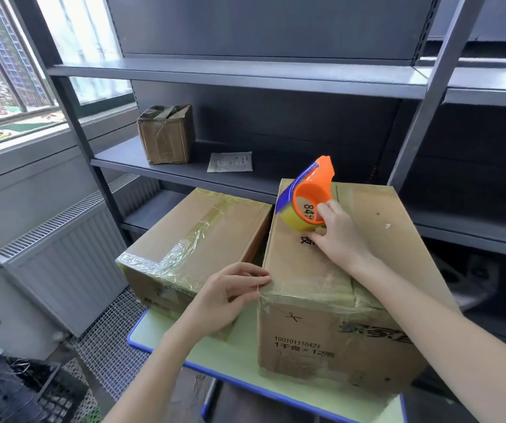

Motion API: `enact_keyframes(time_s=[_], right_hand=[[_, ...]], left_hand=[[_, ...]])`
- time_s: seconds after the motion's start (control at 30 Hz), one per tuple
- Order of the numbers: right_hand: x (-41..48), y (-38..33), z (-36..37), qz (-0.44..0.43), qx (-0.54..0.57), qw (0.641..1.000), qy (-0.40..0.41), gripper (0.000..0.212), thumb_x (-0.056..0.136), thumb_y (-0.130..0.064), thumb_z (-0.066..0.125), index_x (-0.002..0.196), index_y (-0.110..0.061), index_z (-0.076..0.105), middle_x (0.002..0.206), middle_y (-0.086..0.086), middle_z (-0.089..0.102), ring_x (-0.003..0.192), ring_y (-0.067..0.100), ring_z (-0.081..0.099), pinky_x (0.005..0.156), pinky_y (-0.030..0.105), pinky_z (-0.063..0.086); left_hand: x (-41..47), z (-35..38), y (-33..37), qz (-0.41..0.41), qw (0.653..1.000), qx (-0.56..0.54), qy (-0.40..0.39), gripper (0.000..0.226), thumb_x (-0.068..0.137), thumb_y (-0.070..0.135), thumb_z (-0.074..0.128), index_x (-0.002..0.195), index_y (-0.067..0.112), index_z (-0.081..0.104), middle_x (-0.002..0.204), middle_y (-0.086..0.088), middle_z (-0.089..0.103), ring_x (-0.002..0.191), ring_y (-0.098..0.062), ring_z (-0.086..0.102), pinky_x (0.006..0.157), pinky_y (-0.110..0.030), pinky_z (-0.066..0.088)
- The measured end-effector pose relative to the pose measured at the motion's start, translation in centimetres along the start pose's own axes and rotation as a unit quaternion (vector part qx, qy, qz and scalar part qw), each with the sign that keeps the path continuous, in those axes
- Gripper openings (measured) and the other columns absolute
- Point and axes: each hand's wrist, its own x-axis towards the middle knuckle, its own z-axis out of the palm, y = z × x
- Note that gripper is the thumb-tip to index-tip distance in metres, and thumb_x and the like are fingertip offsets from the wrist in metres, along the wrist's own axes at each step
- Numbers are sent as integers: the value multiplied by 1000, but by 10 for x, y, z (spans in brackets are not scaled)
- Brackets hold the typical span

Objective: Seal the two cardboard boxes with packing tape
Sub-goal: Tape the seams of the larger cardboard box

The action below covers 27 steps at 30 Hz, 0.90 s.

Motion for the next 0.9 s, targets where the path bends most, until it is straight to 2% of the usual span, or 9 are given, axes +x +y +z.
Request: enact_keyframes(time_s=[0.1, 0.23, 0.3, 0.4, 0.47, 0.57, 0.63, 0.77, 0.9], right_hand=[[-18, -5, -6, -29, 17, 999, -15, 29, 75, -4, 67, 77, -13, 39, 89, 3, 44, 74, 22, 46, 63, 34, 39], [-41, -14, -8, -48, 30, 998, -28, 33, 72, -5, 70, 77, -19, 40, 93, -1, 45, 76, 16, 45, 64, 28, 36], [-50, -20, -8, -59, 44, 997, -24, 31, 72, -10, 74, 75, -18, 44, 92, -5, 44, 73, 11, 45, 62, 23, 33], [-58, -27, -10, -63, 49, 997, -9, 25, 73, -18, 76, 78, -12, 52, 97, 1, 52, 78, 18, 52, 65, 28, 41], [-62, -31, -11, -58, 51, 997, 1, 24, 73, -19, 76, 81, -12, 55, 103, 3, 55, 83, 20, 54, 68, 27, 42], [-69, -36, -11, -76, 8, 997, -18, 21, 74, -14, 74, 87, -9, 60, 110, 6, 57, 89, 25, 57, 71, 22, 37], [-74, -41, -9, -97, -16, 995, -29, 22, 73, -11, 74, 88, -7, 59, 110, 9, 58, 88, 29, 58, 70, 23, 38], [-75, -53, -9, -114, -14, 993, -29, 25, 75, -11, 73, 92, -5, 57, 111, 10, 57, 91, 31, 58, 70, 34, 47], [-73, -63, -6, -156, -18, 986, -47, 30, 82, -18, 69, 108, -6, 61, 128, 10, 54, 107, 31, 57, 82, 42, 52]], left_hand=[[1, 0, 2, -1, 1000, -10, 5, 27, 89, 2, 59, 109, 17, 70, 114, 10, 63, 106, -2, 60, 86, -14, 47], [9, 7, 13, -22, 998, -24, 53, 20, 92, 22, 55, 107, 20, 69, 110, 8, 64, 97, 3, 60, 78, -9, 45], [17, 12, 22, -40, 995, -26, 82, 23, 89, 35, 52, 104, 25, 66, 109, 9, 63, 94, 7, 59, 75, -5, 43], [25, 17, 33, -78, 987, -49, 129, 39, 81, 60, 51, 96, 26, 64, 98, 7, 67, 85, 6, 61, 70, -5, 43], [29, 18, 40, -109, 977, -94, 155, 43, 75, 65, 58, 98, 30, 60, 97, 9, 68, 83, 3, 64, 68, -8, 46], [33, 22, 49, -139, 965, -146, 169, 51, 65, 67, 68, 98, 30, 58, 94, 7, 69, 83, -5, 67, 64, -14, 51], [34, 24, 52, -158, 961, -140, 180, 49, 63, 58, 73, 98, 27, 56, 94, 2, 68, 84, -12, 68, 63, -21, 56], [31, 18, 50, -195, 944, -181, 197, 37, 77, 32, 73, 103, 10, 59, 92, -9, 67, 78, -15, 70, 60, -27, 57], [25, 4, 40, -193, 932, -208, 225, 17, 89, 22, 62, 85, 5, 65, 78, -12, 64, 65, -12, 67, 53, -25, 55]])
